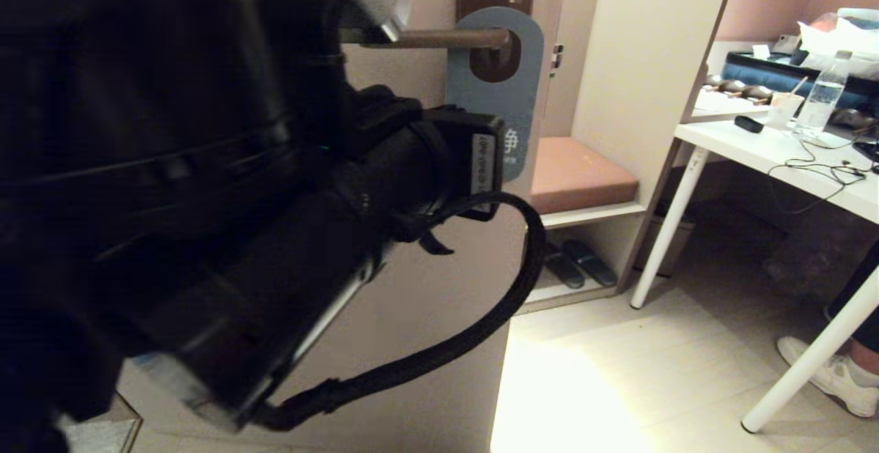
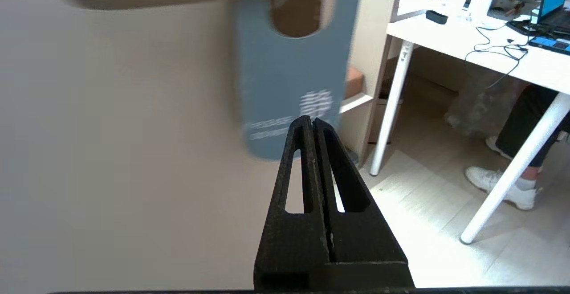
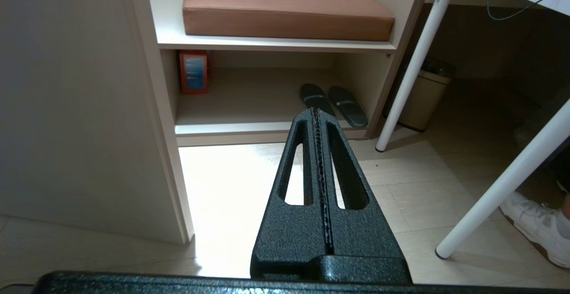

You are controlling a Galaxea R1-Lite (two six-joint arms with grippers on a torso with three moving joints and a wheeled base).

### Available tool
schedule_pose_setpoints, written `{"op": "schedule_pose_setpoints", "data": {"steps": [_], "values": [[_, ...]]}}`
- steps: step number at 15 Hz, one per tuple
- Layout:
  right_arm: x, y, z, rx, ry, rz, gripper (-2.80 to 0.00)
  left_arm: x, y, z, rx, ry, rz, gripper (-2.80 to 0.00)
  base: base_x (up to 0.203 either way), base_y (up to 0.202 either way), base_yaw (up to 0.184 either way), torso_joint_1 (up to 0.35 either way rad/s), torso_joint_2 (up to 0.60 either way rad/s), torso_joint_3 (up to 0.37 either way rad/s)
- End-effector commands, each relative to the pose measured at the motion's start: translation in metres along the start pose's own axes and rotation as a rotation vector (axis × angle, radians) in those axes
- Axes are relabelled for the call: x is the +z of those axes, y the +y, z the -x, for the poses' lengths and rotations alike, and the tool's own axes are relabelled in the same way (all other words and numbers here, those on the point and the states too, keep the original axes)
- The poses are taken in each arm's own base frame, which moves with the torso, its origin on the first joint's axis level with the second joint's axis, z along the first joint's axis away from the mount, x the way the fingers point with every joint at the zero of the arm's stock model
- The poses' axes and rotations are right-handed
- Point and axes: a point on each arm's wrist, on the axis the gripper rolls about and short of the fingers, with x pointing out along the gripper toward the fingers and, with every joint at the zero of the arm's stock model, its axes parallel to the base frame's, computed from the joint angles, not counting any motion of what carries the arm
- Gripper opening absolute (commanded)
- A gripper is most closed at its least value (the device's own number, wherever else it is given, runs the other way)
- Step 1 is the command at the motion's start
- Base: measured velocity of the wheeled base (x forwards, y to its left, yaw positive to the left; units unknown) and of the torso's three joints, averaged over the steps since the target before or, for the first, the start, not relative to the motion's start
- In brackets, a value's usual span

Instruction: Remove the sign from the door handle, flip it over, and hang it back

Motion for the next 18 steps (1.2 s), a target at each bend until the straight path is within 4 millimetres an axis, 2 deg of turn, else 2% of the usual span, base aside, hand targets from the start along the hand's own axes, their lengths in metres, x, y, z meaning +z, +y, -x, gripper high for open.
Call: {"op": "schedule_pose_setpoints", "data": {"steps": [1, 4, 6, 8, 13, 18], "values": [[0.000, 0.000, 0.000, 0.001, -0.001, 0.001, -2.80, 0.014, 0.023, 0.029, 0.007, -0.041, 0.026, -2.80, 0.000, 0.000, 0.000, 0.000, 0.00, 0.000], [0.000, 0.000, 0.000, 0.001, 0.000, 0.001, -2.80, 0.009, 0.041, 0.052, 0.008, -0.034, 0.025, -2.80, 0.000, 0.000, 0.000, 0.000, 0.00, 0.000], [0.000, 0.000, 0.000, 0.001, 0.001, 0.001, -2.80, 0.004, 0.052, 0.057, 0.032, -0.027, 0.023, -2.80, 0.000, 0.000, 0.000, 0.000, 0.00, 0.000], [0.000, 0.000, 0.000, 0.001, -0.001, 0.001, -2.80, -0.001, 0.071, 0.066, 0.077, -0.019, 0.010, -2.80, 0.000, 0.000, 0.000, 0.000, 0.00, 0.000], [0.000, 0.000, 0.000, 0.001, 0.001, 0.001, -2.80, -0.036, 0.105, 0.087, 0.189, 0.051, 0.022, -2.80, 0.000, 0.000, 0.000, 0.000, 0.00, 0.000], [0.000, 0.000, 0.000, 0.001, 0.001, 0.001, -2.80, -0.073, 0.128, 0.104, 0.289, 0.133, -0.017, -2.80, 0.000, 0.000, 0.000, 0.000, 0.00, 0.000]]}}
